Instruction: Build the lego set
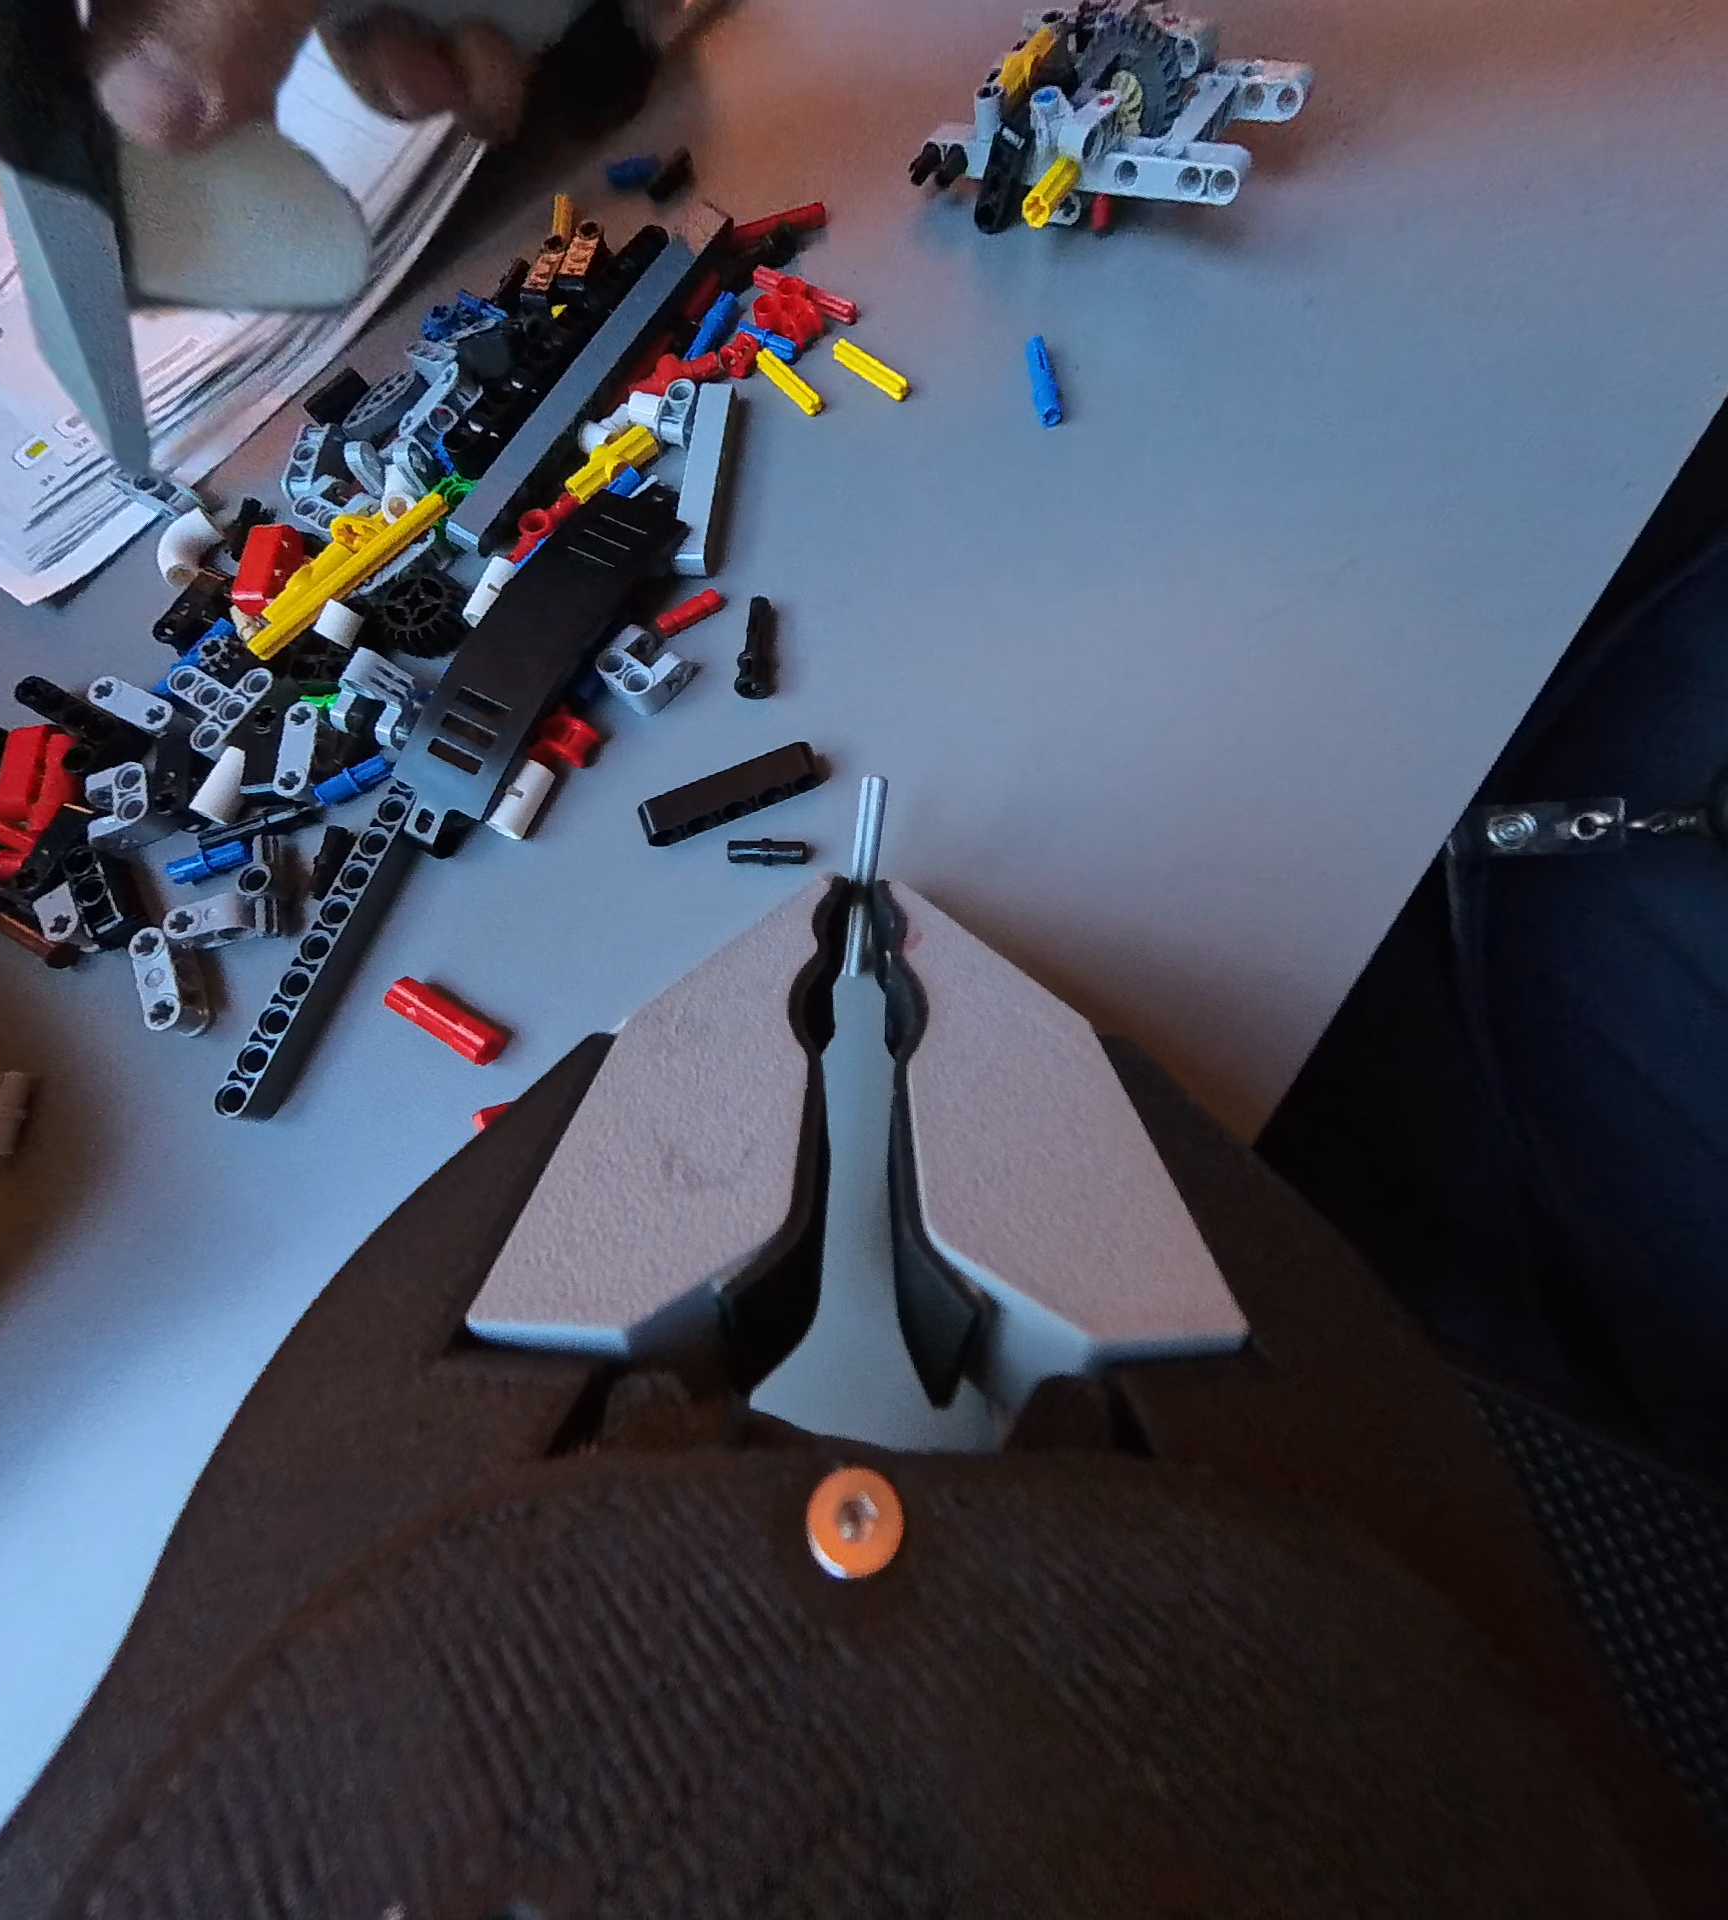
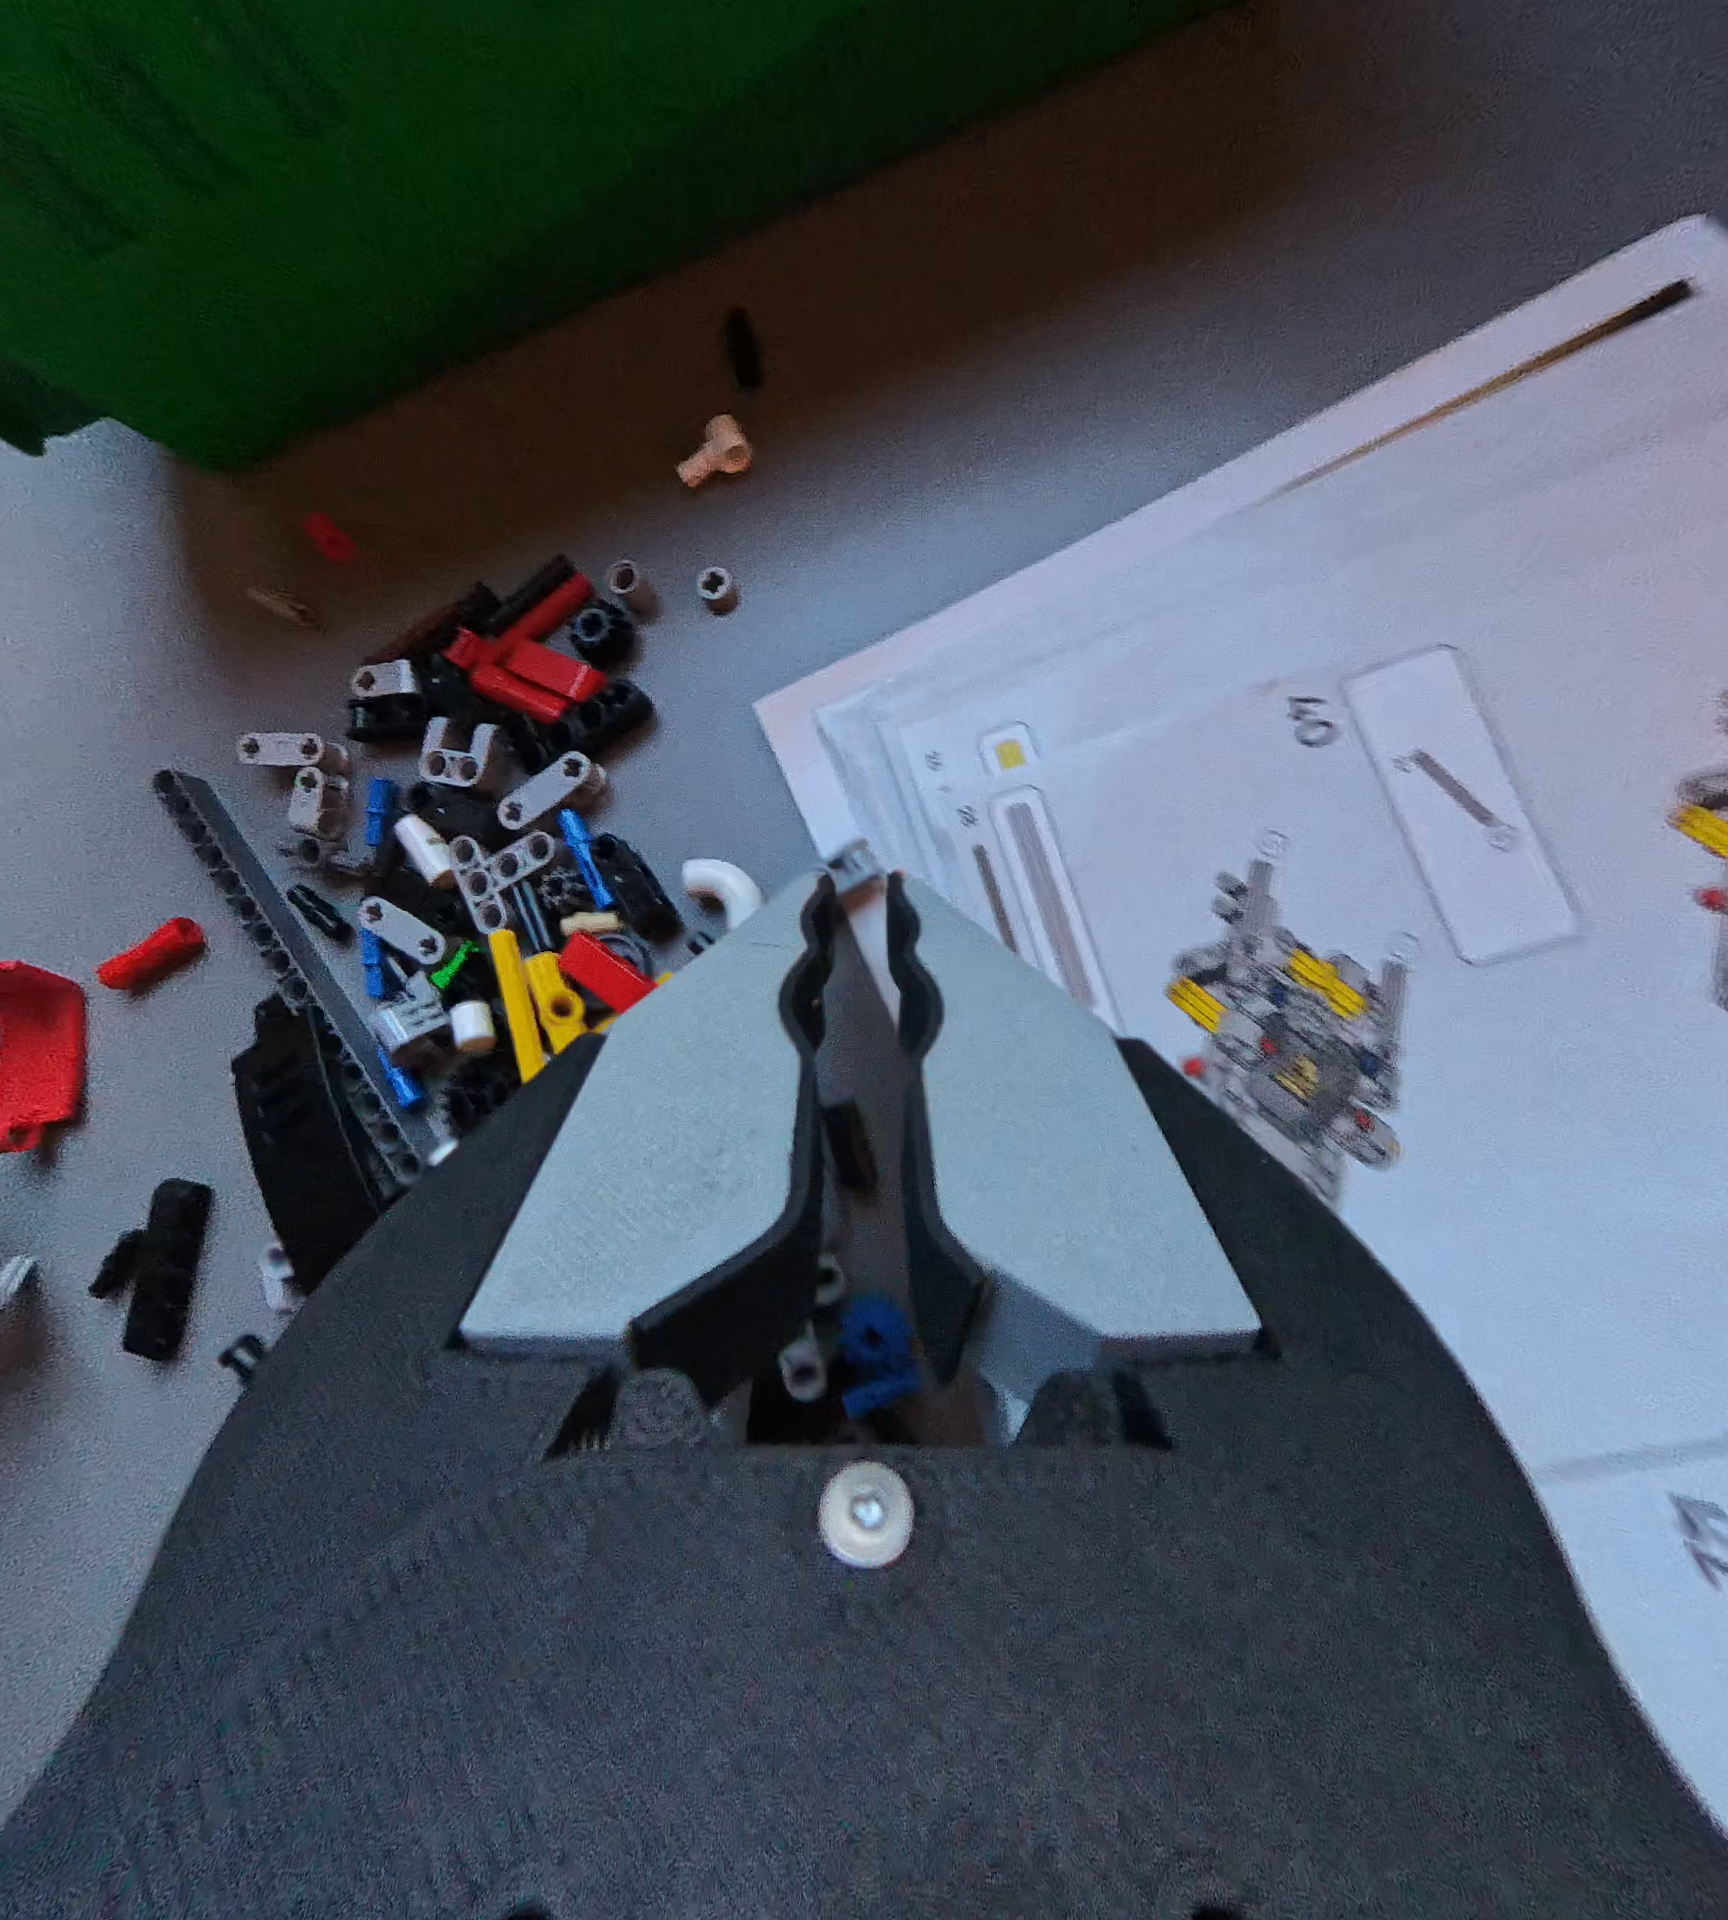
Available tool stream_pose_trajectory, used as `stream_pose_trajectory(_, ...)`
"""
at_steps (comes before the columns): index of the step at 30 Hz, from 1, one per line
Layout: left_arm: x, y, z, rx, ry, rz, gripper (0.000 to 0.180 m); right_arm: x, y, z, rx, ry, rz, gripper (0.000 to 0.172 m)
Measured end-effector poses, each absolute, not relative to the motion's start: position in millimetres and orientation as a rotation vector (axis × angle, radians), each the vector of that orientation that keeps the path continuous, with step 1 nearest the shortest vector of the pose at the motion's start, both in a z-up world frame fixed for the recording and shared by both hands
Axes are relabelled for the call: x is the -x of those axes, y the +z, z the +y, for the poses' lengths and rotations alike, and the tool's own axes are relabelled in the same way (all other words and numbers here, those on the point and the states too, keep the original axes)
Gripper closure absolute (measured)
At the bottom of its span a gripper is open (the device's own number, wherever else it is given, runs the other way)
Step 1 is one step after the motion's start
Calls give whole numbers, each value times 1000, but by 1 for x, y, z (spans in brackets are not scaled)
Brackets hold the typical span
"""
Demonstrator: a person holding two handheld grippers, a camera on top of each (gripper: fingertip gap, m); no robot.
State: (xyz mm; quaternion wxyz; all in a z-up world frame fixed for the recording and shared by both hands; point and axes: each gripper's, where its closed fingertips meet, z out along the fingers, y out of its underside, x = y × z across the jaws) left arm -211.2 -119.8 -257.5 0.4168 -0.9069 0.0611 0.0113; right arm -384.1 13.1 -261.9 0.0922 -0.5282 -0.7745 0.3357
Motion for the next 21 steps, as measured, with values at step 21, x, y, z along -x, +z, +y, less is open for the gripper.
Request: stream_pose_trajectory(21,203,-253,-112,2251,27,200,179,267,-254,108,1684,760,-2309,160)
